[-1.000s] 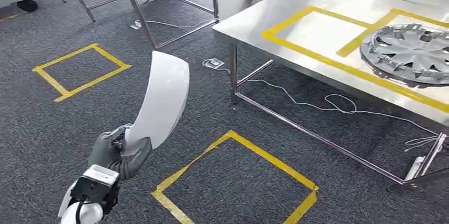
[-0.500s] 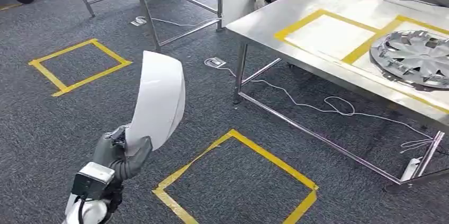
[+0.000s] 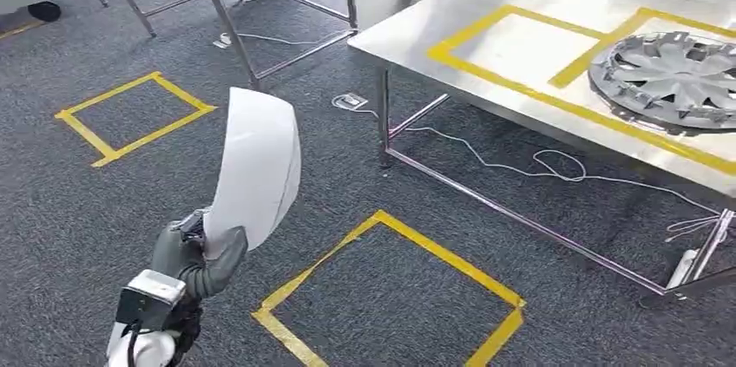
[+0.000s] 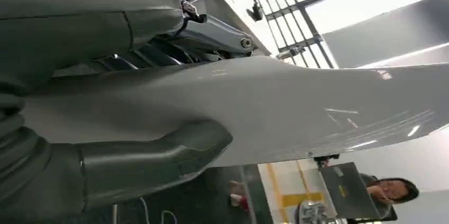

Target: Take the parts from the cabinet and place them on the table.

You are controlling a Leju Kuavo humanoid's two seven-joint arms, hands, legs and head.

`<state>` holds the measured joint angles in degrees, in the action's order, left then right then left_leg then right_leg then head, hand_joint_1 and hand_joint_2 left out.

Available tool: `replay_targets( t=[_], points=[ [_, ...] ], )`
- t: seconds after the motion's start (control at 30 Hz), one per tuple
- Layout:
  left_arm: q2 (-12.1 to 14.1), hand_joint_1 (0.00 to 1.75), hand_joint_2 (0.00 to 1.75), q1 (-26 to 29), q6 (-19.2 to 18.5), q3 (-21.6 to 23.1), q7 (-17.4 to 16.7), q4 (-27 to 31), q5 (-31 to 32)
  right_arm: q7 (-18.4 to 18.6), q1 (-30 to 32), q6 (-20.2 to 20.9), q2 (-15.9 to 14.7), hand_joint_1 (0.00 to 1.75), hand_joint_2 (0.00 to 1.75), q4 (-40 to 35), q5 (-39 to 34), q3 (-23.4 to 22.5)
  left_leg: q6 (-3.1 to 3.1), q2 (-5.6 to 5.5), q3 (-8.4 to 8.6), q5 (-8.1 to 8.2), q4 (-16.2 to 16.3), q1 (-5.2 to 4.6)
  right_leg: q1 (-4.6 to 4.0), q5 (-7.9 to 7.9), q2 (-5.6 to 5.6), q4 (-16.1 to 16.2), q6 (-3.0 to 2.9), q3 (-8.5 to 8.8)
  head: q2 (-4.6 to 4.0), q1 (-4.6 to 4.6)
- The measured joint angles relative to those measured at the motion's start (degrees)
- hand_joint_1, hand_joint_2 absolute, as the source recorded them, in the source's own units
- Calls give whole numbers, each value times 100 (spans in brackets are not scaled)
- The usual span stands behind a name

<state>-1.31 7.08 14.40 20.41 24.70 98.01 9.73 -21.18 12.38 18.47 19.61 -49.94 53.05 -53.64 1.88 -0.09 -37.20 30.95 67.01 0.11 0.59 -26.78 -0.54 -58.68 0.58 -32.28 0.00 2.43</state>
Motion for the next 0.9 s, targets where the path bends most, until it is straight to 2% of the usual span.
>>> replay_targets(
  t=[0.03,0.07,0.1,0.13,0.2,0.23,0.27,0.3,0.33,0.4,0.43,0.47,0.53,0.57,0.6,0.63,0.67,0.7,0.73,0.77,0.8,0.83,0.9],
  points=[
    [2,175,175,17,0,0,0,0,0,0,4,0,0,0,0,-9,-2,22,10,0,-272,189,518,0,-5,-10,-1,0,-15,0,0,-4],
    [7,175,175,29,0,0,0,0,0,0,10,0,0,0,0,-11,0,33,12,0,-443,237,808,0,-7,-14,-4,0,-20,5,0,-2],
    [13,175,175,37,0,0,0,-2,0,0,13,0,0,0,0,-11,-2,41,8,0,-477,136,815,0,-7,-23,-8,0,-23,20,0,-4],
    [15,175,175,38,2,0,0,-2,0,2,21,0,0,0,0,-13,0,52,-2,0,-395,-71,591,0,-7,-33,-16,0,-21,38,0,-4],
    [18,175,175,36,0,0,0,-2,0,2,24,0,2,0,0,-13,-2,63,-32,0,61,-623,-371,1,1,-68,-30,0,2,95,0,-4],
    [20,175,175,34,0,0,0,-2,-4,2,26,2,4,0,0,-15,-11,65,-41,0,263,-758,-785,3,-2,-87,-33,1,26,106,0,-4],
    [18,175,175,26,0,2,0,0,-7,0,23,2,4,0,0,-28,-33,70,-47,-2,357,-651,-969,-19,-50,-120,-39,-34,70,84,0,-15],
    [15,175,175,23,-2,2,-4,0,-7,-2,24,2,4,0,0,-33,-48,83,-74,-4,330,-645,-960,-12,-44,-116,-45,-8,88,78,0,7],
    [13,175,175,24,-11,0,-37,4,-7,0,29,2,4,0,0,-35,-72,105,-99,-8,326,-629,-973,-22,-42,-122,-41,19,110,40,0,-9],
    [9,175,175,16,-37,-9,-125,41,-7,0,19,0,4,0,0,-37,-96,144,-177,-14,373,-611,-1011,-14,-31,-169,-34,50,184,87,0,-4],
    [4,175,175,13,-55,-11,-160,74,-4,4,21,-2,2,0,0,-42,-107,177,-210,-11,412,-605,-1026,2,-26,-214,-18,-68,206,82,0,9],
    [2,175,175,-6,-59,-13,-177,105,-4,11,17,-22,2,0,0,-44,-125,201,-250,-1,437,-579,-1025,2,-30,-367,6,-357,215,-70,0,22],
    [-4,175,175,-24,-68,-15,-223,114,2,28,17,-28,2,0,0,-44,-146,221,-295,7,475,-539,-1024,-14,-29,-773,7,-1298,230,-583,0,13],
    [-4,175,175,-22,-74,-15,-223,114,4,37,21,-31,2,0,0,-42,-151,227,-309,6,493,-517,-1023,-20,-29,-878,7,-1685,237,-827,0,18],
    [-4,175,175,-21,-77,-15,-223,114,11,48,31,-37,2,0,0,-44,-153,234,-312,3,519,-493,-1022,-23,-28,-834,7,-1810,237,-951,0,15],
    [-4,175,175,-22,-76,-15,-221,114,20,46,36,-39,2,0,0,-44,-151,242,-309,-5,560,-463,-1021,-23,-29,-648,7,-1666,234,-937,0,20],
    [-4,175,175,-21,-76,-17,-223,114,24,46,36,-39,2,0,0,-42,-146,247,-301,-9,604,-432,-1021,-23,-28,-415,8,-1376,225,-831,0,22],
    [-4,175,175,-23,-77,-15,-221,114,44,39,35,-39,2,0,0,-44,-142,253,-287,-11,678,-386,-1021,-22,-27,-74,9,-839,204,-607,0,15],
    [-6,175,175,-25,-76,-15,-223,114,55,24,36,-39,2,0,0,-44,-129,256,-262,-11,748,-338,-1021,-21,-26,199,20,-330,190,-384,0,22],
    [-6,175,175,-30,-77,-15,-221,114,59,7,28,-44,2,0,0,-42,-98,258,-221,-8,768,-292,-1020,-49,-63,148,30,-139,187,-271,0,20],
    [-6,175,175,-41,-77,-15,-223,114,74,-42,14,-44,2,0,0,-39,-50,267,-195,-13,767,-258,-991,-61,-41,133,21,-77,144,-194,0,2],
    [-6,175,175,-43,-77,-15,-221,114,92,-59,15,-52,2,0,0,-37,-28,267,-186,-11,769,-256,-1008,-56,-53,126,15,-76,130,-204,0,4],
    [-6,175,175,-42,-77,-9,-221,114,114,-96,14,-72,2,0,0,-35,37,264,-144,-8,804,-237,-1050,-34,-83,84,4,-86,66,-214,0,-2]
  ],
)
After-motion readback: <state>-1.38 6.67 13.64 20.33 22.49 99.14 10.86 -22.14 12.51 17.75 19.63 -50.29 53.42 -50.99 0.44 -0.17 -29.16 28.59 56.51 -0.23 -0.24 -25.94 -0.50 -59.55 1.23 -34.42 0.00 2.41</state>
